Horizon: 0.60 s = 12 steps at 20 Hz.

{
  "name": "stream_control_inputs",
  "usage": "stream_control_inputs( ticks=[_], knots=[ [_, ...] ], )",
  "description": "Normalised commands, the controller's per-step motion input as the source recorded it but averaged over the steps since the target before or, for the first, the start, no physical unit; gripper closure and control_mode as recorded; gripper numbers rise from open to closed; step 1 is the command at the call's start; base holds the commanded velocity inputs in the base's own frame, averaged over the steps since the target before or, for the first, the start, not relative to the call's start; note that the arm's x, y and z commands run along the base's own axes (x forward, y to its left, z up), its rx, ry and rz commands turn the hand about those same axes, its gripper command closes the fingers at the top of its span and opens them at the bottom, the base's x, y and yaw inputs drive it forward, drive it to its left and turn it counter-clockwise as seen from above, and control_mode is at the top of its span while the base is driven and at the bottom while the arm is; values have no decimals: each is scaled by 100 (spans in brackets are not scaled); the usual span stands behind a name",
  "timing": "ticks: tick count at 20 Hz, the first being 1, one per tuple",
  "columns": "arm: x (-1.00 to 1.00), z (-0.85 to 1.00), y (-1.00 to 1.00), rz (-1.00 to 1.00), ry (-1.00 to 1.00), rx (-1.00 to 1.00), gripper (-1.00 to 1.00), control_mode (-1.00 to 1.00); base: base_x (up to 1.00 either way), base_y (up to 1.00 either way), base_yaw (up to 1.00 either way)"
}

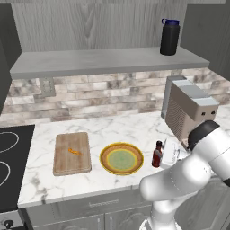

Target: Pick the shrimp from the plate and place it on the cutting board. Then pick the condiment bottle from the cabinet and place it next to the cutting board.

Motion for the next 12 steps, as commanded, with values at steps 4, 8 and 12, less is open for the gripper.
stream_control_inputs(
  ticks=[4, 8, 12],
  knots=[
    [6, -18, -1, 0, -1, 1, -100, -100, 0, 0, 0],
    [5, -21, -1, 0, 0, 1, -100, -100, 0, 0, 0],
    [0, -14, 0, 0, -3, 1, -100, -100, 0, 0, 0]
  ],
)
